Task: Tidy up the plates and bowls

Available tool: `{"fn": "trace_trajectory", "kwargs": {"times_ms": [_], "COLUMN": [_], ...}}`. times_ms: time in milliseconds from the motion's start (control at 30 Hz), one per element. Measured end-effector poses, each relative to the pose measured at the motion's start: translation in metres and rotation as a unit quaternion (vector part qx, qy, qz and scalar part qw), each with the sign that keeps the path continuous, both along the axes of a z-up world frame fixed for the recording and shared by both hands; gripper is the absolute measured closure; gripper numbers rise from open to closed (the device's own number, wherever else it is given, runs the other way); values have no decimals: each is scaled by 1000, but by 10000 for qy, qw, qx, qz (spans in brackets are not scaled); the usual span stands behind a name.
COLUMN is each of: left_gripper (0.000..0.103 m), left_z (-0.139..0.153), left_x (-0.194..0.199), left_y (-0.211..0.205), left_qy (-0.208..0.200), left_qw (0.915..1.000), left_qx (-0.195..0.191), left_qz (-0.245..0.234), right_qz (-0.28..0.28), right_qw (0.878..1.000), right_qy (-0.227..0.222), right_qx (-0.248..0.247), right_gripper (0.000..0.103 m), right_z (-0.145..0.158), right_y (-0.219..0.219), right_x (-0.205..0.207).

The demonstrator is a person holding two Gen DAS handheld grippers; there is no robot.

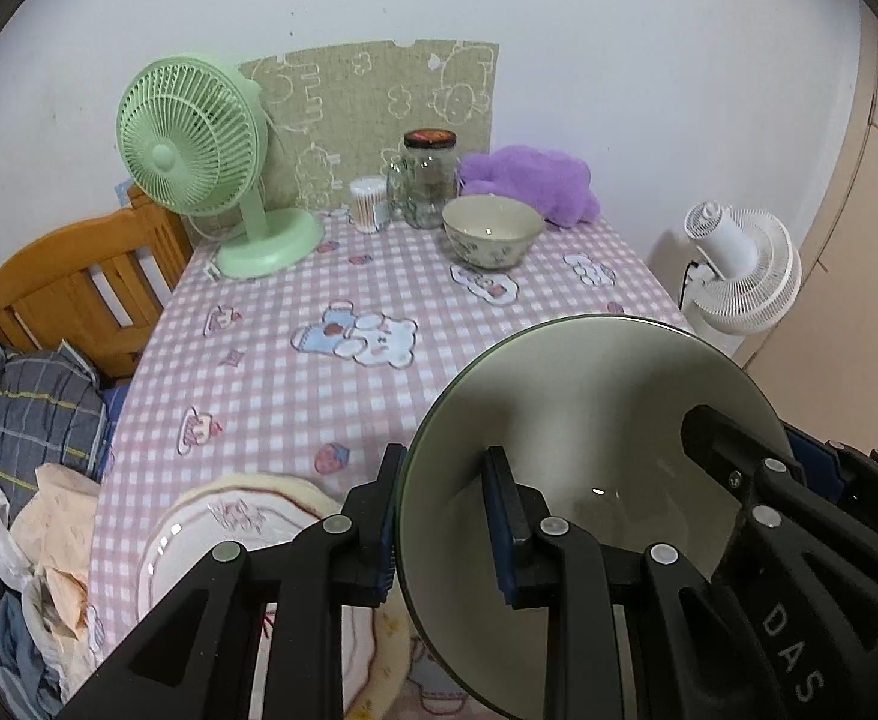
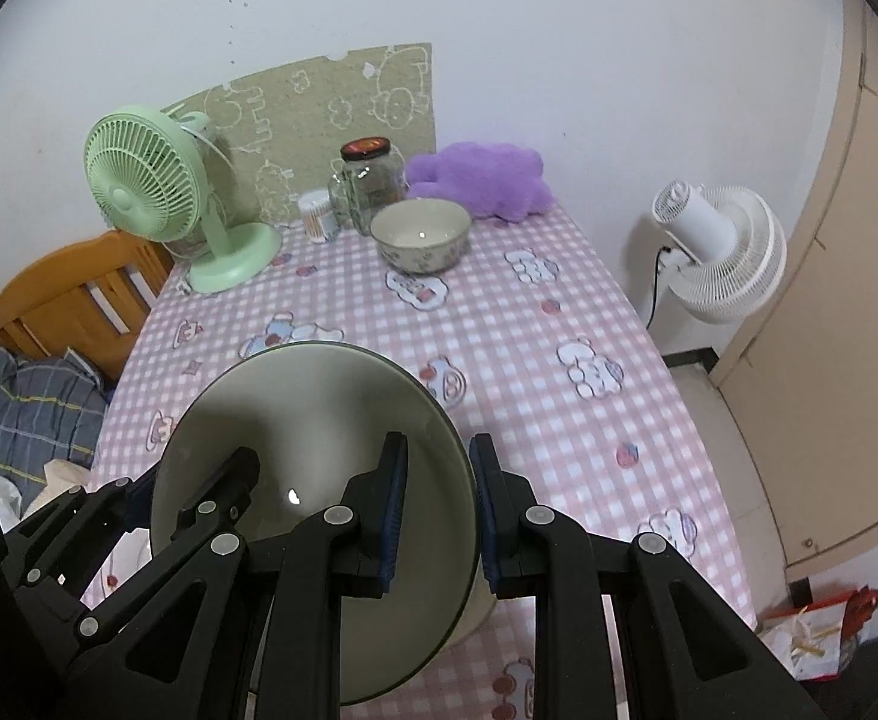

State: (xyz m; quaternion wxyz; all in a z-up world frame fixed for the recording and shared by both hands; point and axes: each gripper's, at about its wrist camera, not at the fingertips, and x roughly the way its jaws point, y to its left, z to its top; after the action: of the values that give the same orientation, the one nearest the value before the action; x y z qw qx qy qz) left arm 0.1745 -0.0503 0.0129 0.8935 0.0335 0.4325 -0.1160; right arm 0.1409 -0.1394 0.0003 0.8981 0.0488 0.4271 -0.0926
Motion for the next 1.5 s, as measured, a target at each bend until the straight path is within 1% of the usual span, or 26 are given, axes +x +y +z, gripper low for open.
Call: {"fn": "trace_trajectory", "kwargs": {"times_ms": [67,167,300,433,567,733,867,1067,1200,1367,1500], "left_gripper": [79,79,79,79,79,79,79,79,79,79,78], "left_z": [-5,-12,-24,-36,-51,-65,-70,-70,-75,-82,-89], "left_x": [-3,-7,-6,-2,1,6,7,11,14,16,16], "left_y": [-4,-14,-23,-29,-32,-36,-38,-40,-36,-31,-32], "left_qy": [90,117,269,395,640,854,879,875,984,1129,1256], "left_qw": [9999,9999,9996,9988,9968,9941,9927,9907,9883,9862,9857], "left_qx": [-40,48,91,191,264,345,470,630,665,643,555], "left_qz": [28,36,78,227,395,578,681,830,954,1023,974], "right_qz": [48,110,163,328,510,711,837,961,1066,1131,1135], "right_qw": [10000,9999,9994,9983,9960,9926,9899,9874,9851,9825,9833], "right_qy": [26,95,281,456,689,942,1083,1167,1243,1363,1358], "right_qx": [79,28,118,153,241,290,364,459,531,574,430], "right_gripper": [78,78,78,78,78,78,78,78,78,78,78], "right_z": [-3,-9,-21,-35,-51,-67,-77,-82,-86,-93,-94], "right_y": [-4,-11,-23,-30,-35,-39,-43,-45,-41,-37,-35], "right_x": [-3,-4,-5,3,11,20,26,35,40,45,45]}}
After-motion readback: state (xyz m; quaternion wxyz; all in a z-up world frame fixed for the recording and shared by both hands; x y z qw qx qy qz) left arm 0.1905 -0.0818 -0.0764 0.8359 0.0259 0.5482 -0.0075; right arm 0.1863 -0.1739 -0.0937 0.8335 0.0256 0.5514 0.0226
